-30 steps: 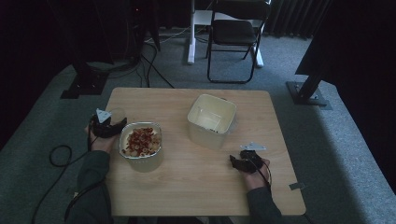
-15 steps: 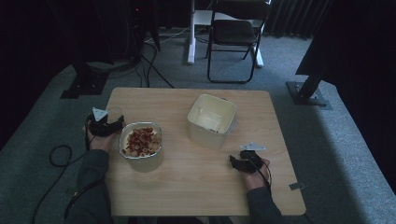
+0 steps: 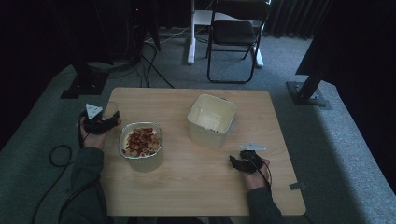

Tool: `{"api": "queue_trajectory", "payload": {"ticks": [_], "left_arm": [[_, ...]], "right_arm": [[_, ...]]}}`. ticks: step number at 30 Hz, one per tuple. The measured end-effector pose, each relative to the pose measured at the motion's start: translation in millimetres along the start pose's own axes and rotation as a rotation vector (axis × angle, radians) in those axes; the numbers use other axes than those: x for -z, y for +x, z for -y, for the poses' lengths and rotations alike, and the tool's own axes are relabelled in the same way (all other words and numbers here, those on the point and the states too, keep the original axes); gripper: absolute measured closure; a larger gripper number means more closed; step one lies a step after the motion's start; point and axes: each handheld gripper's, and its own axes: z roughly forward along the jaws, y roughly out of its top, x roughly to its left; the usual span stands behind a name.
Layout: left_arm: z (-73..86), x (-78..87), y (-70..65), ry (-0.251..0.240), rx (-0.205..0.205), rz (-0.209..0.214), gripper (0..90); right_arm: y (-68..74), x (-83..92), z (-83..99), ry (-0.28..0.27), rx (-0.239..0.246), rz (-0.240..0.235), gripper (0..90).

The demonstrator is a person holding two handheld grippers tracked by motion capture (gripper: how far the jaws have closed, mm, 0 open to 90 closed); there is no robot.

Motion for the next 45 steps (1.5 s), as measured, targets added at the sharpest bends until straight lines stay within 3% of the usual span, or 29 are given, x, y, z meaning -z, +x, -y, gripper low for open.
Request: {"api": "queue_trajectory", "payload": {"ticks": [9, 20, 27, 35, 45], "left_arm": [[-10.0, 11.9, 2.5, -0.005, -0.012, -0.013, 30.4], [-23.2, 26.3, -1.4, 0.003, -0.056, -0.023, 30.5], [-30.6, 38.9, -5.2, 0.000, -0.087, -0.017, 30.5], [-34.5, 52.1, -7.1, 0.007, -0.094, -0.008, 30.5], [-41.2, 77.8, -12.2, -0.009, -0.164, -0.014, 30.5]], "right_arm": [[-0.5, -0.6, -0.1, -0.002, 0.003, 0.002, 42.9], [-0.9, -0.8, 0.1, -0.002, 0.009, 0.002, 42.0], [-0.6, -1.6, 0.3, -0.005, 0.019, 0.007, 40.9], [0.4, -2.4, 0.7, -0.009, 0.033, 0.013, 39.3], [0.5, -3.2, 1.8, -0.020, 0.036, 0.011, 37.4]]}}
